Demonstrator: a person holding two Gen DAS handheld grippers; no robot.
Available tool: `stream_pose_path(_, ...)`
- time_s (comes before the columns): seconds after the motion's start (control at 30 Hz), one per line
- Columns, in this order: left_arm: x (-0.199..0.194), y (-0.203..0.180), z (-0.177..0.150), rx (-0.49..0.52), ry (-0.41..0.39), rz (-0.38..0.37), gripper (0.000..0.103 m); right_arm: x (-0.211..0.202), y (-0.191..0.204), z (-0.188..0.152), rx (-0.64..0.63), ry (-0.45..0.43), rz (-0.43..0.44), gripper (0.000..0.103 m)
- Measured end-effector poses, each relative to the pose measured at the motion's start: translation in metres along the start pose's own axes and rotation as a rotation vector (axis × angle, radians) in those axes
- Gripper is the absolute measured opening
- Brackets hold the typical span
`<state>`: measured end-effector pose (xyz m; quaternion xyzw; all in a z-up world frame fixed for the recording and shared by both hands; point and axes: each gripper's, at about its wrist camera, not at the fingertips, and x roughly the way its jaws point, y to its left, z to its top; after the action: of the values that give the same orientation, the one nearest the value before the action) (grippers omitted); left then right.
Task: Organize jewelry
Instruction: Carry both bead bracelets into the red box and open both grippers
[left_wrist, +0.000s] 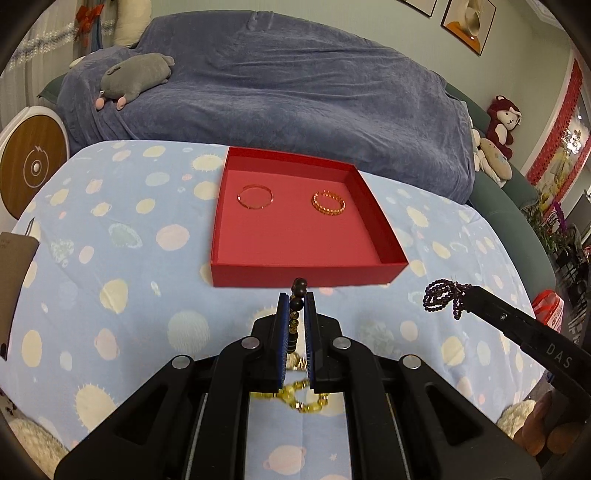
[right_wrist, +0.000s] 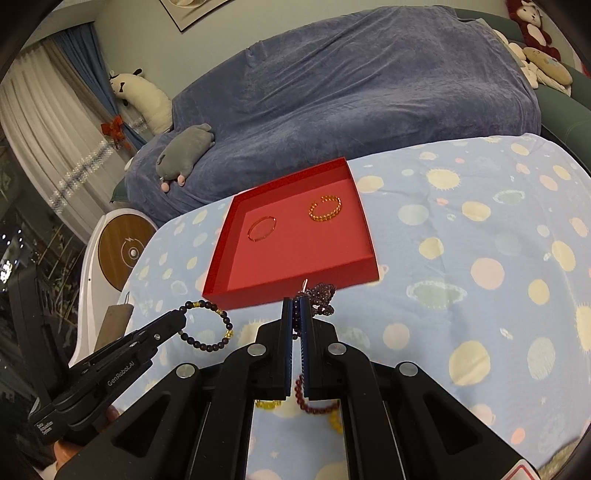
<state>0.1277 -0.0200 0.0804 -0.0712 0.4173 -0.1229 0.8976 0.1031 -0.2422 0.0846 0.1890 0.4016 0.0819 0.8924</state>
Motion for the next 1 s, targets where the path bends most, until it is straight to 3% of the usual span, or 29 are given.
stream_pose_path(0.27,0.045,0.004,0.055,-0.005,-0.015,0.014,0.008,0.061,0.001,0.051,-0.029,0.034,-0.035,0.004)
stream_pose_path(0.7,0.116,0.021,0.073,-0.029,0.059,0.041,0.008,0.155,-0.014,0.074,-0.019,0.183,-0.113,0.004)
stream_pose_path(1.0,0.135,0.025,0.081,-0.040,0.069,0.047,0.008,0.163,-0.012,0.097,0.014,0.116,-0.089,0.021)
